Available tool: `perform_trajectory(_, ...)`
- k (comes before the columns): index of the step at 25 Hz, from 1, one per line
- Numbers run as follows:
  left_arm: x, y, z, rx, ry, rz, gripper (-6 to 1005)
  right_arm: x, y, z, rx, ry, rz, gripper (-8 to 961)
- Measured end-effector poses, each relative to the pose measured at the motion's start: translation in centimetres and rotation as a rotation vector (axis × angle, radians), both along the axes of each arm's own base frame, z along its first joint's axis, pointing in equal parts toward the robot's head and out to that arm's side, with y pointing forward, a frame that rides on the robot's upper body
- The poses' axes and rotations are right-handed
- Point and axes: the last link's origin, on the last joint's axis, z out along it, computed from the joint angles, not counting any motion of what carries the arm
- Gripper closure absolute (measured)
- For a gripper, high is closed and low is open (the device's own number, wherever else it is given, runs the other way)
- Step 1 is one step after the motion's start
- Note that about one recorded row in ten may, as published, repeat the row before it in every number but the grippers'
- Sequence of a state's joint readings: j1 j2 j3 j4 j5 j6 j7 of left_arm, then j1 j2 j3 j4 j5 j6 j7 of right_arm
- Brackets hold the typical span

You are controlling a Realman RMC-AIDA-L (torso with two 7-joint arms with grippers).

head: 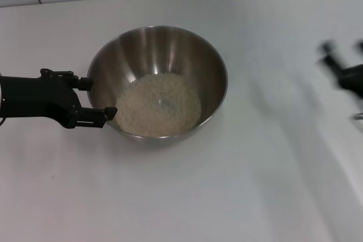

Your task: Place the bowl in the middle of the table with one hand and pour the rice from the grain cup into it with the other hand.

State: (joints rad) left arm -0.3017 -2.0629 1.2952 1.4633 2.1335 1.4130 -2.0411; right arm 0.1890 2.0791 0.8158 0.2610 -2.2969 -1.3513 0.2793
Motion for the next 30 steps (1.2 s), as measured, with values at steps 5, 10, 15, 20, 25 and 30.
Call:
perform_trajectory(5,0.1,0.1,0.0,0.003,0.001,-0.004,184,-1.8,0.4,6.7,0.101,0.124,0.346,116)
perform_trajectory(10,0.0,0.1,0.1,0.006,0.005,-0.015,184,-5.3,4.4,6.9,-0.289,0.032,0.615,117)
perform_trajectory(15,-0.1,-0.1,0.1,0.008,0.011,-0.029,184,-8.0,8.6,5.5,-0.677,-0.203,0.637,118)
perform_trajectory(20,-0.3,-0.2,0.3,0.013,0.014,-0.026,184,-9.6,10.5,7.1,-0.821,-0.41,0.551,118)
perform_trajectory(25,-0.5,-0.2,0.2,0.013,0.033,-0.026,184,-10.8,11.2,7.0,-0.917,-0.472,0.541,119)
perform_trajectory(30,-0.5,-0.2,0.1,0.012,0.036,-0.027,184,-11.9,11.2,6.3,-0.982,-0.522,0.547,119)
